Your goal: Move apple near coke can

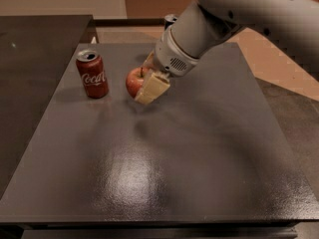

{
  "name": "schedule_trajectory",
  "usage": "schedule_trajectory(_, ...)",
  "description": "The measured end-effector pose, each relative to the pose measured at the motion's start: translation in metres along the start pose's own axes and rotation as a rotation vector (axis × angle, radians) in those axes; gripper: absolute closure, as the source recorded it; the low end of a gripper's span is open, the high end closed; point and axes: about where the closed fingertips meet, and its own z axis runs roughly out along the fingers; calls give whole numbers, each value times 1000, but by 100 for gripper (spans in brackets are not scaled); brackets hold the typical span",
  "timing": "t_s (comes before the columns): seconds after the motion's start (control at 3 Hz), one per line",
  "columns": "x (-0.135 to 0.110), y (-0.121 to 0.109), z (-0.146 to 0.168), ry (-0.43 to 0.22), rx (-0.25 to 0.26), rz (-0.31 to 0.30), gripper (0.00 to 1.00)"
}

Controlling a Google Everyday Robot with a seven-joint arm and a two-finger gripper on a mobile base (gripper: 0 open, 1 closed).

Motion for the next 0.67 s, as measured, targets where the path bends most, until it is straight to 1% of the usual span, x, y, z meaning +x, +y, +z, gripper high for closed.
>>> schedule_trajectory(0.33, -15, -3, 22, 0, -5, -2, 100)
schedule_trajectory(0.67, -21, -9, 39, -11, -1, 18, 100)
